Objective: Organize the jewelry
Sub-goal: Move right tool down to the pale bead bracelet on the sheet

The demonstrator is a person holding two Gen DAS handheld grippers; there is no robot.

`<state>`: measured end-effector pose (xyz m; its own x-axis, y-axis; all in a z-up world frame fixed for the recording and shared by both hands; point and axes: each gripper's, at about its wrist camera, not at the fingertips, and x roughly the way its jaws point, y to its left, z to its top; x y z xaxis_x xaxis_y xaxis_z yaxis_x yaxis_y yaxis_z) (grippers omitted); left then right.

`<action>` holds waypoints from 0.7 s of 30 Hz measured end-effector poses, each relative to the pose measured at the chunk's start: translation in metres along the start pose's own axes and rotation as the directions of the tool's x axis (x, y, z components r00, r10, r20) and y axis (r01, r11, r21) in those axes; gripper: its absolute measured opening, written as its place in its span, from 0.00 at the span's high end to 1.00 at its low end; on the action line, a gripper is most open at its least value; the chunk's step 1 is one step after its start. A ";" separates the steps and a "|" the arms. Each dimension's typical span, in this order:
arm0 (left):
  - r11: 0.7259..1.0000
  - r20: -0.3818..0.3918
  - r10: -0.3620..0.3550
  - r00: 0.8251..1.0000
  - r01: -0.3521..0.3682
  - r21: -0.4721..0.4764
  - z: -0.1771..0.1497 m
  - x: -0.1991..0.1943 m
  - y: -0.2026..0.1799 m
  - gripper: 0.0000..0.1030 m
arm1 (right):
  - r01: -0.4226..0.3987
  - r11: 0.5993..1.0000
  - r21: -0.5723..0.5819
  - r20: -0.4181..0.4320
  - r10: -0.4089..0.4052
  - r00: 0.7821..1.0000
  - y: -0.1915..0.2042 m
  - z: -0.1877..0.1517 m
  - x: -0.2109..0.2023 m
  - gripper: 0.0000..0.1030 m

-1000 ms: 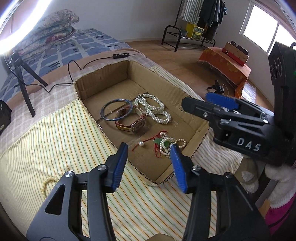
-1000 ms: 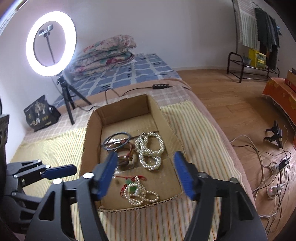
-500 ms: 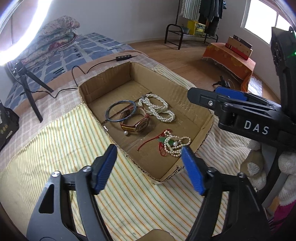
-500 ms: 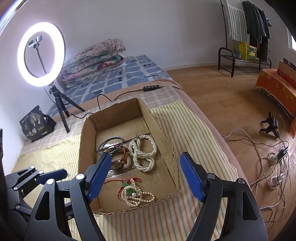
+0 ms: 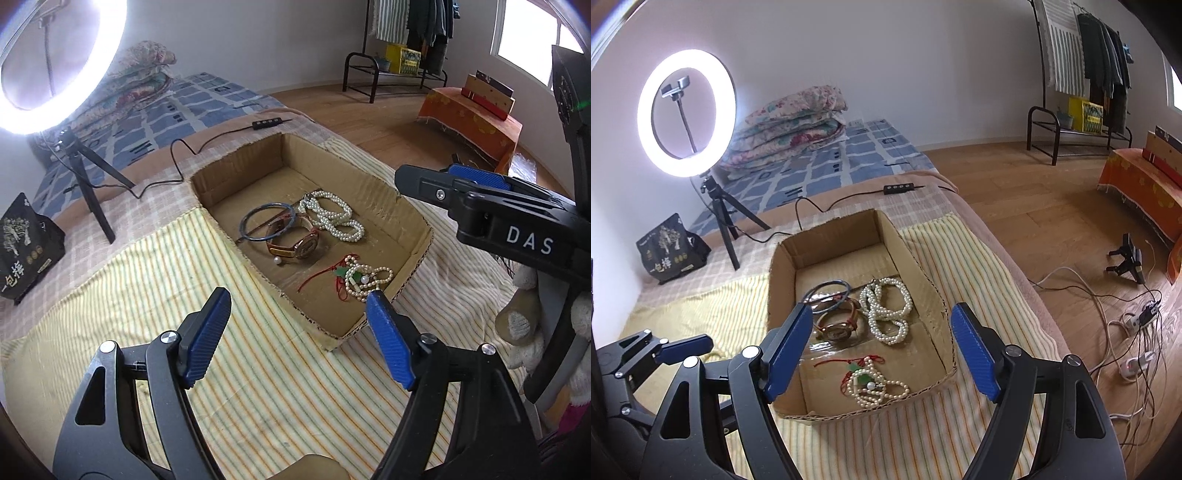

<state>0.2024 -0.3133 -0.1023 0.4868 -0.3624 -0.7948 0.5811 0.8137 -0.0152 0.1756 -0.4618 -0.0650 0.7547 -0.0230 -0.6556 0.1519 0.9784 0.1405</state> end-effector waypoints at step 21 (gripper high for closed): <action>0.994 0.087 0.095 0.992 -0.089 -0.071 -0.045 -0.088 0.073 0.24 | -0.092 0.991 -0.094 0.110 0.103 0.989 0.064 0.000 -0.041 0.25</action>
<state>0.1729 -0.2021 -0.0610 0.5947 -0.3220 -0.7367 0.4879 0.8728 0.0123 0.1545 -0.3985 -0.0293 0.8321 0.0550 -0.5519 0.0210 0.9912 0.1304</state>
